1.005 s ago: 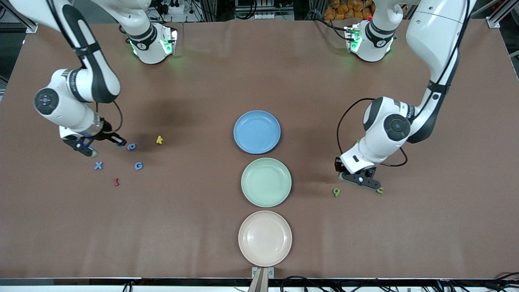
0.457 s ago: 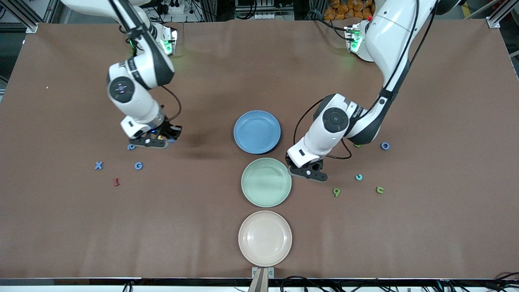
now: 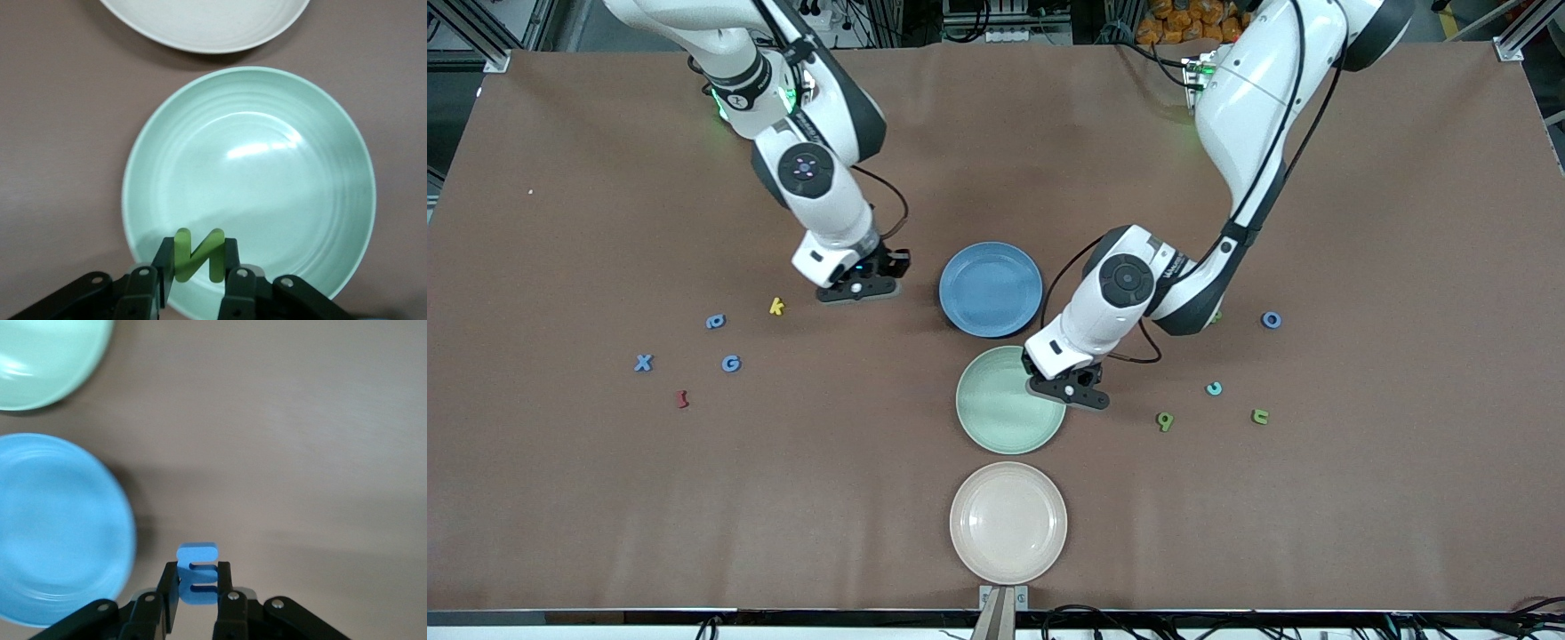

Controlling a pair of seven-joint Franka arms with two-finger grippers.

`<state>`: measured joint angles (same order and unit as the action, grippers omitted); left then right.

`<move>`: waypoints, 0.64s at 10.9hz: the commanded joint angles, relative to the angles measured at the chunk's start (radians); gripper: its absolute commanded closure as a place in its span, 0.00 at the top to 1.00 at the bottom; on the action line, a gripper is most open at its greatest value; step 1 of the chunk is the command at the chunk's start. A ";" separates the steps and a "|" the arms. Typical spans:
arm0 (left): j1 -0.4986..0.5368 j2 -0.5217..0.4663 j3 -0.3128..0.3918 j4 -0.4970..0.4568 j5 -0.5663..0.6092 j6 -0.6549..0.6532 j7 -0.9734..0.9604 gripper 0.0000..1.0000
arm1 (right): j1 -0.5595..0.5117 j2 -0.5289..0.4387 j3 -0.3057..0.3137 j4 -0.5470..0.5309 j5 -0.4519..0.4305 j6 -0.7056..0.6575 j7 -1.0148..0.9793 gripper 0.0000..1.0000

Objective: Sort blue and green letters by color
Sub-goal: 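Drop the E on the blue plate while the left gripper drops N on green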

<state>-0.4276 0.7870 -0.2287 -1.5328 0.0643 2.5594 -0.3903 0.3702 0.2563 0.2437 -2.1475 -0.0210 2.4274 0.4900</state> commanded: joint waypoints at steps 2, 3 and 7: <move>-0.049 0.069 0.015 0.060 0.003 0.070 -0.105 0.32 | 0.052 0.204 0.081 0.216 -0.017 -0.014 0.133 0.00; -0.049 0.067 0.015 0.060 0.008 0.071 -0.099 0.99 | 0.084 0.245 0.084 0.259 -0.020 -0.014 0.168 0.00; -0.025 0.043 0.017 0.074 0.012 0.087 -0.093 1.00 | 0.167 0.316 0.094 0.325 -0.051 -0.049 0.363 0.68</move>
<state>-0.4646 0.8446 -0.2190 -1.4755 0.0643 2.6407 -0.4692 0.5249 0.5430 0.3304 -1.8728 -0.0442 2.4261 0.7463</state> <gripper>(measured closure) 0.242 0.731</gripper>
